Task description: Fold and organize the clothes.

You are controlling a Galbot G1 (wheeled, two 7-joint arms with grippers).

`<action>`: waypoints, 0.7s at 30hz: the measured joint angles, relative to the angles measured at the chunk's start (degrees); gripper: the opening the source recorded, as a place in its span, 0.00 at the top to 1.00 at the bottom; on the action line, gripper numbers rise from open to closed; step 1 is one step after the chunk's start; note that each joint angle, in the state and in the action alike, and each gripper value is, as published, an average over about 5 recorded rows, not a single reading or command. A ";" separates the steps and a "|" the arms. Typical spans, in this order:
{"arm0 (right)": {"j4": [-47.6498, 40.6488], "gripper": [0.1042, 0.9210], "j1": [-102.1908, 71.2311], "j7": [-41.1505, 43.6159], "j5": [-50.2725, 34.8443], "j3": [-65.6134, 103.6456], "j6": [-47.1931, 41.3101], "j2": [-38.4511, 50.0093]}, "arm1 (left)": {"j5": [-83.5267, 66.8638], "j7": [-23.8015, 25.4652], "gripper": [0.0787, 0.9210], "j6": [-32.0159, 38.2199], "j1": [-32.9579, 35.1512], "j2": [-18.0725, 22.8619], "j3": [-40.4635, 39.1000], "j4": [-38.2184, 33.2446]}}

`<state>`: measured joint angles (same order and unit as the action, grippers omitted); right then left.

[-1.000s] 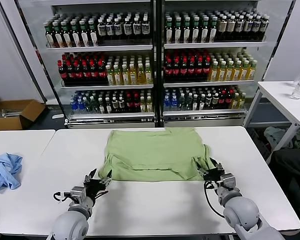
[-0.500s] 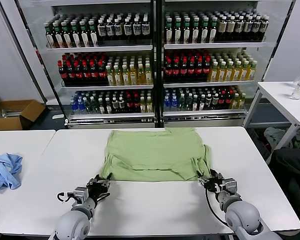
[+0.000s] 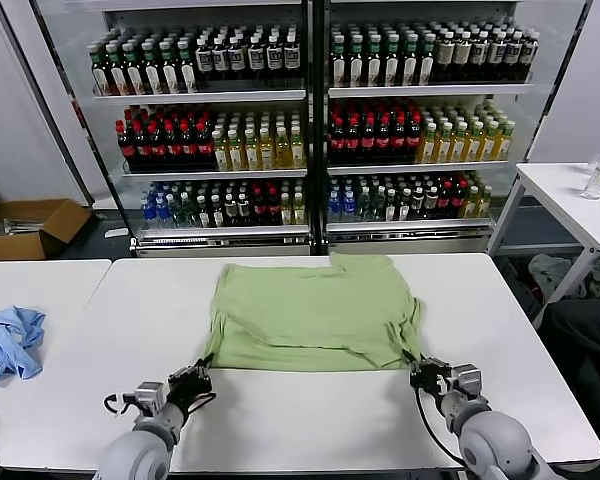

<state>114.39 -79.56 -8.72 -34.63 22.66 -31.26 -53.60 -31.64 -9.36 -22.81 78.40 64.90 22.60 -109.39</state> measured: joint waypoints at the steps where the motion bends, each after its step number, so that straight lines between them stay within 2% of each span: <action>1: 1.08 0.93 -1.39 0.12 0.18 0.87 -0.20 0.05 | 0.06 -0.10 0.99 -0.08 1.22 0.22 0.45 -1.17; 6: 6.65 0.91 -8.41 0.81 1.85 5.23 -0.94 0.09 | 0.79 -0.47 0.99 -0.65 8.18 1.69 3.07 -7.82; 10: 11.01 0.78 -12.77 1.02 3.49 8.34 -0.63 -0.05 | 2.73 -0.15 0.98 -1.46 14.82 2.94 4.42 -13.51; 16: 14.39 0.58 -13.69 0.11 3.49 11.08 0.66 0.77 | 6.87 -0.08 0.82 -2.56 22.97 4.11 6.28 -20.60; 21: 12.40 0.41 -7.26 -1.41 2.49 9.11 0.73 1.54 | 7.74 -0.96 0.64 -2.65 23.86 3.12 8.27 -22.44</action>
<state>126.78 -86.83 -10.13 -32.15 31.77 -30.53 -52.07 -23.90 -10.32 -25.46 102.25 68.02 30.88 -131.83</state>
